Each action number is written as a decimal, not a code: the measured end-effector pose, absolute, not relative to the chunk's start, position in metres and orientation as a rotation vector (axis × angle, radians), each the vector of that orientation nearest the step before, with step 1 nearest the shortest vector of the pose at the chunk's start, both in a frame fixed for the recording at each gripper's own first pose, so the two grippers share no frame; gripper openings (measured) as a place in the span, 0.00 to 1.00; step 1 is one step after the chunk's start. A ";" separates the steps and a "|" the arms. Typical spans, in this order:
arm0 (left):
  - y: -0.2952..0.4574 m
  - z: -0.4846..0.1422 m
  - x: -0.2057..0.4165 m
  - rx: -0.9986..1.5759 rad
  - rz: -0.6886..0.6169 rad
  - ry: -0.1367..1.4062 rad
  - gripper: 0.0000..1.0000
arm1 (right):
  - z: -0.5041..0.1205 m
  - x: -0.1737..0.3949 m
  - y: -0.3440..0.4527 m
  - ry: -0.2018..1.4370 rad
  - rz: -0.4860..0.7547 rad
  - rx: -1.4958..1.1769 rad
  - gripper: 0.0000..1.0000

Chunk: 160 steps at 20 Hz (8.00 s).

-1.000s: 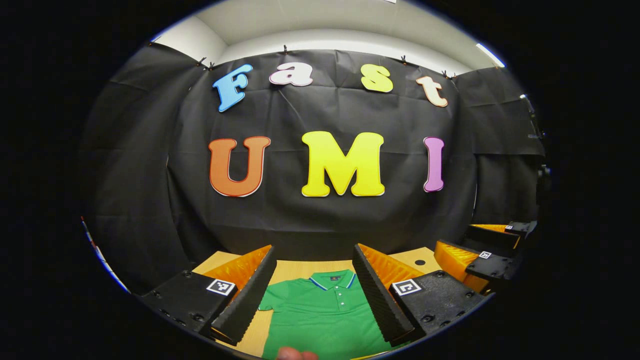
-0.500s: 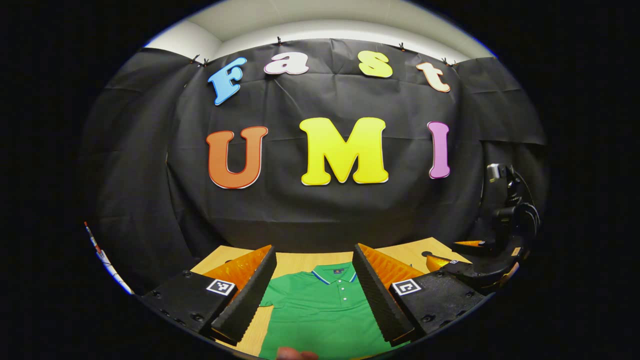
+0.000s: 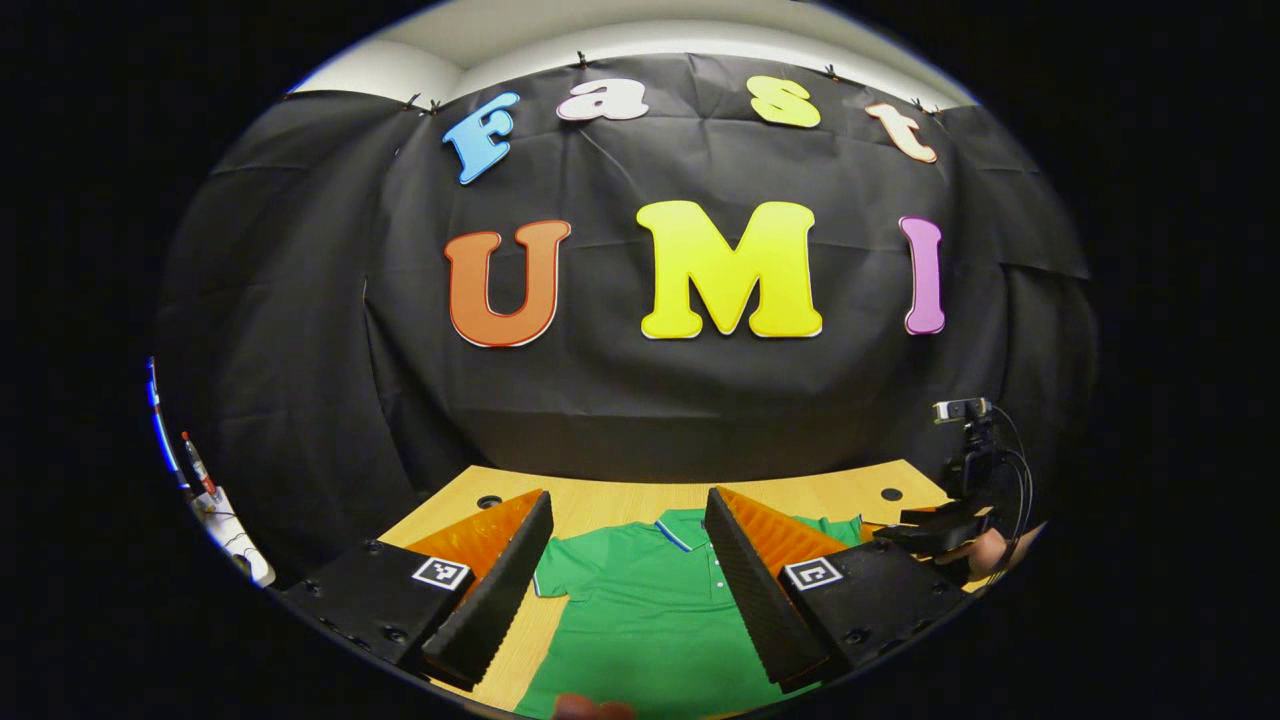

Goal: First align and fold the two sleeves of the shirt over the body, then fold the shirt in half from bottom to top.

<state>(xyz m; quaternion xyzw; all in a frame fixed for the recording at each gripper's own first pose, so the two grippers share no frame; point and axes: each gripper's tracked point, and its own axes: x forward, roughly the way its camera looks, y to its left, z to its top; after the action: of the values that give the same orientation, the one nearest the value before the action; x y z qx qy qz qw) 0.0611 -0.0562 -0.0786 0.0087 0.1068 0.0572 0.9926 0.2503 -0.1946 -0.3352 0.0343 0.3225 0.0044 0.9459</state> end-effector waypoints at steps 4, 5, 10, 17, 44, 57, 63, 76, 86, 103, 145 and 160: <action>-0.062 -0.099 0.057 0.032 0.118 0.259 0.98 | -0.370 0.279 -0.200 0.697 -0.010 0.122 0.97; -0.060 -0.105 0.055 0.042 0.123 0.273 0.98 | -0.377 0.283 -0.201 0.708 -0.012 0.129 0.97; -0.058 -0.115 0.056 0.057 0.135 0.299 0.98 | -0.397 0.295 -0.201 0.738 0.000 0.116 0.91; -0.049 -0.117 0.056 0.062 0.155 0.317 0.98 | -0.401 0.297 -0.198 0.738 0.007 0.136 0.31; 0.061 -0.091 -0.026 0.029 0.359 0.269 1.00 | -0.314 0.310 -0.006 0.734 0.110 0.206 0.03; 0.100 -0.096 -0.018 -0.077 0.268 0.246 1.00 | -0.194 0.261 0.003 0.518 0.120 0.149 0.89; 0.095 -0.125 0.035 -0.126 0.060 0.330 1.00 | -0.101 0.179 0.004 0.374 0.252 -0.032 0.97; 0.109 -0.279 0.154 -0.321 -0.051 0.684 0.99 | -0.087 0.062 -0.054 0.437 0.200 -0.080 0.93; 0.107 -0.358 0.207 -0.472 -0.066 0.783 0.99 | -0.162 0.004 -0.059 0.660 0.145 0.027 0.90; 0.097 -0.382 0.223 -0.295 0.034 0.752 0.10 | -0.176 0.016 -0.106 0.656 -0.002 0.054 0.93; -0.045 -0.230 0.199 -0.124 -0.053 0.553 0.97 | -0.141 -0.007 -0.145 0.452 0.026 0.100 0.93; 0.014 -0.238 -0.049 -0.034 -0.121 0.640 0.99 | -0.207 -0.033 -0.104 0.624 0.299 0.015 0.94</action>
<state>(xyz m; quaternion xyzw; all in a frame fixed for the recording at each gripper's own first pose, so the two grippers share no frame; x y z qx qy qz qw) -0.0486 0.0139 -0.2381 -0.0167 0.3144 -0.0593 0.9473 -0.0327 -0.1038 -0.2065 0.0074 0.3060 0.1464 0.9407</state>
